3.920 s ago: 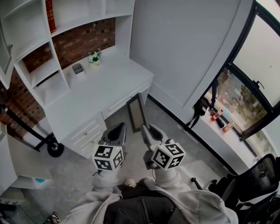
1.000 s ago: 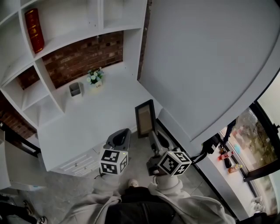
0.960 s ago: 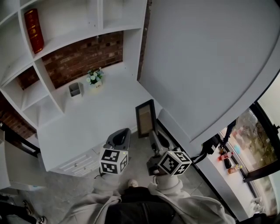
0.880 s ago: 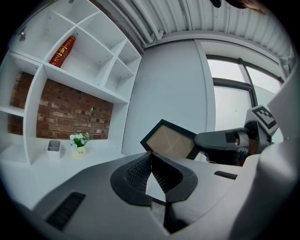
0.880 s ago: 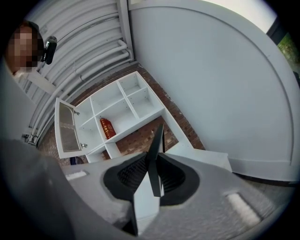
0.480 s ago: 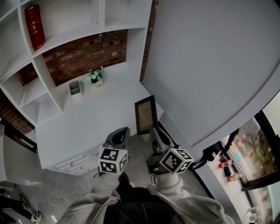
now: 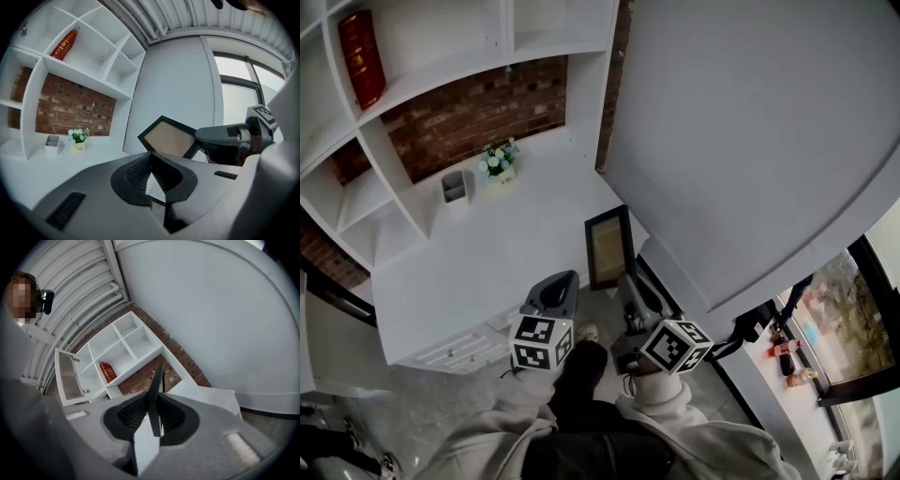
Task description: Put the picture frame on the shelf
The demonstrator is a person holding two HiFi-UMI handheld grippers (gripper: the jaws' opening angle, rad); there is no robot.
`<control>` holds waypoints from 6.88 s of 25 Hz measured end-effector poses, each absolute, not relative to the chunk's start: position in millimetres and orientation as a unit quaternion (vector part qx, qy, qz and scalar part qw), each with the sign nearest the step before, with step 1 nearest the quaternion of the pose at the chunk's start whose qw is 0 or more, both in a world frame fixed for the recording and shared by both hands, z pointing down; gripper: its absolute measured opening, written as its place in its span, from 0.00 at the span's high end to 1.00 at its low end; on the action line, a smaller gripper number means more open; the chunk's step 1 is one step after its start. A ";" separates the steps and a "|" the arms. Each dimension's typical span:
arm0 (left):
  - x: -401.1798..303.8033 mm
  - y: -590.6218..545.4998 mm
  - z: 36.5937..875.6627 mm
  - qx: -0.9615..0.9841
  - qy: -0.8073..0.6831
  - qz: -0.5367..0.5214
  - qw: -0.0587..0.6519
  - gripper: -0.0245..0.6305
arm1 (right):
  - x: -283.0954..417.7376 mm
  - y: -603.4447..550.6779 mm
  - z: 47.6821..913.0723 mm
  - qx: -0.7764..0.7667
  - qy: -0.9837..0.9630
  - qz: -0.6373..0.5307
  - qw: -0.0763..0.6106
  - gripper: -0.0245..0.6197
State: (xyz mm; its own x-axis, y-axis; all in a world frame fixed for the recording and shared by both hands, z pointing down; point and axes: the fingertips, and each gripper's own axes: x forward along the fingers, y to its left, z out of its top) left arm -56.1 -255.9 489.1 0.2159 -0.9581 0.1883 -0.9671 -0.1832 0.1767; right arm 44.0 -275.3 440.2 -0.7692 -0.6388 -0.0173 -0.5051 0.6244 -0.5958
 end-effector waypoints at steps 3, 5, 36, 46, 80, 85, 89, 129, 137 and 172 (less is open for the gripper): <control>-50.9 -270.1 491.3 0.772 -0.621 0.022 0.130 0.96 | 48.9 -289.6 441.0 -0.325 0.891 -0.294 0.117 0.85; -51.4 -281.5 490.5 0.772 -0.622 0.021 0.131 0.96 | 49.2 -301.4 440.4 -0.325 0.892 -0.292 0.118 0.86; -146.1 -490.3 469.2 0.715 -0.687 -0.012 0.127 0.96 | -45.3 -522.5 416.7 -0.250 0.919 -0.291 0.088 0.85; -166.3 -528.5 470.3 0.695 -0.708 -0.019 0.125 0.96 | -71.0 -570.6 414.9 -0.212 0.926 -0.301 0.079 0.85; -204.6 -563.9 352.7 0.625 -0.776 -0.026 0.085 0.96 | -112.7 -639.6 295.2 -0.049 0.888 -0.435 0.141 0.85; -206.7 -560.0 326.0 0.617 -0.784 -0.023 0.070 0.96 | -112.0 -642.5 268.8 -0.028 0.873 -0.457 0.166 0.85; -206.6 -561.3 303.9 0.616 -0.786 -0.019 0.055 0.96 | -116.4 -640.9 253.8 -0.003 0.856 -0.486 0.176 0.85; -310.6 -624.0 209.5 0.610 -0.792 -0.008 0.010 0.96 | -253.8 -711.7 191.5 0.002 0.729 -0.656 0.195 0.85; -312.4 -626.6 217.9 0.604 -0.797 0.000 0.001 0.96 | -251.2 -721.7 201.2 -0.018 0.720 -0.662 0.207 0.85; -272.3 -614.2 255.4 0.614 -0.789 -0.027 0.022 0.96 | -229.9 -688.5 217.1 0.019 0.765 -0.616 0.189 0.60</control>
State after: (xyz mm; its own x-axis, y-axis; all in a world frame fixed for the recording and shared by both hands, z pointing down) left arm -272.3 -614.2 255.4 -0.2451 -0.9695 0.0023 -0.9671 0.2446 0.0699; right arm -229.9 -688.5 217.1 -0.9282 -0.2032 -0.3118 0.2614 0.2402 -0.9349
